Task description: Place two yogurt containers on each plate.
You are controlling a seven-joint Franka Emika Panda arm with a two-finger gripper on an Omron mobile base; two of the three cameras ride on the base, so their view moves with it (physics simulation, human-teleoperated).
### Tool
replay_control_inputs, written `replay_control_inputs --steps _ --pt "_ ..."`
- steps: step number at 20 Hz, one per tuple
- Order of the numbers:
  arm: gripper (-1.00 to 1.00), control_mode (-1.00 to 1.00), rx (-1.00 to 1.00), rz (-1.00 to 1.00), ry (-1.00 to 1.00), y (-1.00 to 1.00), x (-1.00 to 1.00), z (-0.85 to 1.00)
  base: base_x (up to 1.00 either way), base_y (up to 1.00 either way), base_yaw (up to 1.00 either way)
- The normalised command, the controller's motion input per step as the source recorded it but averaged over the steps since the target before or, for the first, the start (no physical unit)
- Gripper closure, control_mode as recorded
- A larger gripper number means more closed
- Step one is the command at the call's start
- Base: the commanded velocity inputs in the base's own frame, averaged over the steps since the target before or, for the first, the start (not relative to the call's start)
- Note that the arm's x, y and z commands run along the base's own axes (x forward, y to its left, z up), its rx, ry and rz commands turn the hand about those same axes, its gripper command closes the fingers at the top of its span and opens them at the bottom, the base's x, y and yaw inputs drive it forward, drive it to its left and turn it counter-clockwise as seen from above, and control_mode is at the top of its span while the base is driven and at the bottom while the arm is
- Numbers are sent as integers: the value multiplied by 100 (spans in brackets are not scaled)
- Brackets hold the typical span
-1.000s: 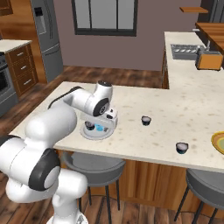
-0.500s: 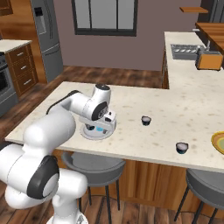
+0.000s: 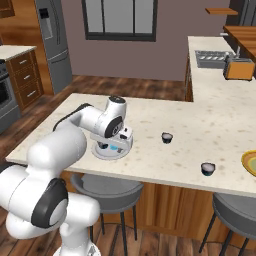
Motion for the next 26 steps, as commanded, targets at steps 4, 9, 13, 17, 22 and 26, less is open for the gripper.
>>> replay_control_inputs --steps 4,9,13,17,22,26 --pt "-100 100 0 0 0 0 0 0 -27 -20 -12" --pt "-100 100 0 0 0 0 0 0 -20 -88 -7" --pt "-100 100 0 0 0 0 0 0 -4 -100 0" --pt "-100 100 0 0 0 0 0 0 0 -100 0" --pt "-100 100 0 0 0 0 0 0 6 -86 0" --pt "-100 100 0 0 0 0 0 0 31 -56 0"
